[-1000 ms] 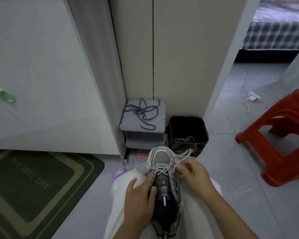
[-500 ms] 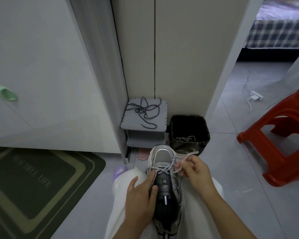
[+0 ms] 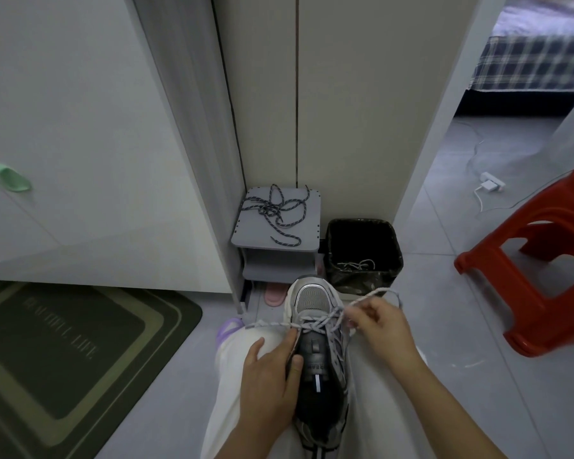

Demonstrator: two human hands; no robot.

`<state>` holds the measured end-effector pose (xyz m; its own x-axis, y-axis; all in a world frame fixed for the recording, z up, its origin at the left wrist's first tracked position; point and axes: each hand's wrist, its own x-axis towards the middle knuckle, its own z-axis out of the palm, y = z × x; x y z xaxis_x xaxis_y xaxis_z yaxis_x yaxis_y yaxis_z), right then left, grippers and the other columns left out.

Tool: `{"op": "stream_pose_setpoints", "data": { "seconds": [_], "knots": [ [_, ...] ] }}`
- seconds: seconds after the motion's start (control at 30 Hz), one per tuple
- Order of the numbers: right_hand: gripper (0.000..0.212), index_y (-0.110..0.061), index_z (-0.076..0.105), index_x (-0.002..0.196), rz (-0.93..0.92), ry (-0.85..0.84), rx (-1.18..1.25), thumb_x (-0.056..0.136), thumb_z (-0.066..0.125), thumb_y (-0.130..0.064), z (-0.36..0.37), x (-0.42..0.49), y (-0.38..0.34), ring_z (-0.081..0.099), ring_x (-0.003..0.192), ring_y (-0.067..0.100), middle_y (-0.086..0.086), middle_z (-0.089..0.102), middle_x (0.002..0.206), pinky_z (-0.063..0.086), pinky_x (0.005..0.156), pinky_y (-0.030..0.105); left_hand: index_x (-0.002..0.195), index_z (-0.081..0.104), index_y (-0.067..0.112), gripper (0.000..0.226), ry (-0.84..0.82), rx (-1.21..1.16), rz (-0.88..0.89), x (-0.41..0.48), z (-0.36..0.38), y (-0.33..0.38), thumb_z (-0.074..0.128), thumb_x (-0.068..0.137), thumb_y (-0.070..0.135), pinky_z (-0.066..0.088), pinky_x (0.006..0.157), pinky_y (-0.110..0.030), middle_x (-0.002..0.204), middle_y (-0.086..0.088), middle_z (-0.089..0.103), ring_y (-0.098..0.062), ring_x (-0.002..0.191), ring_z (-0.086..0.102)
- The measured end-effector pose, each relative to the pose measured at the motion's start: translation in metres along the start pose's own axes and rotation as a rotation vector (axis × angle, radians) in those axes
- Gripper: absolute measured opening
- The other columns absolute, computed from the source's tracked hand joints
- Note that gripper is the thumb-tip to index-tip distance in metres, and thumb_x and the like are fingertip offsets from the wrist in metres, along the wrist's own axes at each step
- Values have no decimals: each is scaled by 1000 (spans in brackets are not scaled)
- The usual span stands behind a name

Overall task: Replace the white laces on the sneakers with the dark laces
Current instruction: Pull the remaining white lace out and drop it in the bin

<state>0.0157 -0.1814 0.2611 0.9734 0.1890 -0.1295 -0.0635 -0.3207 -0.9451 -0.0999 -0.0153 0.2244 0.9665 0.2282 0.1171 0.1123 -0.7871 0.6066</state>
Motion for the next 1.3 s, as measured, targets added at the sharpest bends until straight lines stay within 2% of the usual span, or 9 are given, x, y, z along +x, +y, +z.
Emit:
{"op": "stream_pose_setpoints", "data": {
  "seconds": [0.1, 0.2, 0.33, 0.53, 0.63, 0.8, 1.03, 1.2, 1.3],
  "knots": [
    [13, -24, 68, 69, -91, -90, -194, 74, 77, -15, 7, -8, 4, 63, 71, -1, -9, 69, 77, 46, 67, 10, 136, 49, 24, 60, 8, 1, 4, 0, 2, 0, 19, 89, 46, 14, 113, -24, 123, 10, 63, -5, 111, 53],
    [11, -21, 65, 72, -114, -13, -220, 79, 73, -16, 14, -10, 7, 62, 68, 0, -9, 68, 76, 47, 67, 11, 132, 51, 26, 56, 23, -2, 15, 0, 2, 0, 21, 89, 44, 14, 113, -24, 120, 13, 63, -1, 110, 53],
    [15, -9, 45, 81, 59, 106, 277, 96, 45, -10, 13, -8, 2, 69, 61, 13, 8, 71, 76, 55, 54, 24, 132, 51, 28, 56, 18, -6, 11, 0, 0, 2, 19, 89, 44, 15, 113, -25, 112, 14, 67, 0, 102, 54],
    [14, -24, 66, 76, -69, -110, -126, 78, 73, -12, 10, -12, 5, 64, 74, 0, -8, 70, 81, 48, 68, 10, 134, 50, 24, 59, 10, -13, 10, 0, 1, 1, 18, 89, 45, 13, 111, -22, 120, 12, 64, -2, 106, 53],
    [11, -18, 65, 72, -142, -59, -248, 79, 73, -13, 13, -14, 9, 61, 77, -3, -10, 67, 77, 43, 66, 5, 135, 49, 25, 59, 5, -15, 6, 0, 2, 1, 18, 89, 46, 14, 113, -24, 122, 12, 63, -2, 108, 54],
    [13, -11, 48, 82, 20, 39, 100, 95, 49, -12, 14, -12, 10, 69, 69, 8, 6, 72, 82, 55, 67, 24, 136, 48, 24, 59, 14, -6, 10, -1, 2, -1, 18, 89, 46, 9, 111, -19, 124, 13, 62, 1, 110, 50],
    [13, -25, 63, 80, -122, -40, -189, 81, 70, -14, 17, -18, 10, 62, 75, -4, -14, 69, 81, 45, 68, 8, 137, 45, 28, 60, -10, 0, -4, -1, 1, 0, 15, 88, 47, 10, 112, -20, 126, 14, 60, -1, 113, 51],
    [15, -16, 40, 83, -3, 60, 107, 96, 46, -13, 16, -15, 11, 71, 69, 14, 5, 71, 76, 58, 65, 34, 139, 40, 32, 59, -2, -13, -12, -1, -2, 1, 15, 88, 48, 10, 113, -20, 122, 14, 63, 1, 110, 51],
    [15, -17, 38, 84, 25, 84, 179, 98, 40, -14, 16, -13, 10, 71, 70, 19, 11, 72, 82, 59, 63, 35, 139, 40, 32, 58, 1, -16, -10, -1, -2, 3, 16, 88, 47, 9, 112, -19, 121, 13, 63, 0, 110, 51]
  ]
}}
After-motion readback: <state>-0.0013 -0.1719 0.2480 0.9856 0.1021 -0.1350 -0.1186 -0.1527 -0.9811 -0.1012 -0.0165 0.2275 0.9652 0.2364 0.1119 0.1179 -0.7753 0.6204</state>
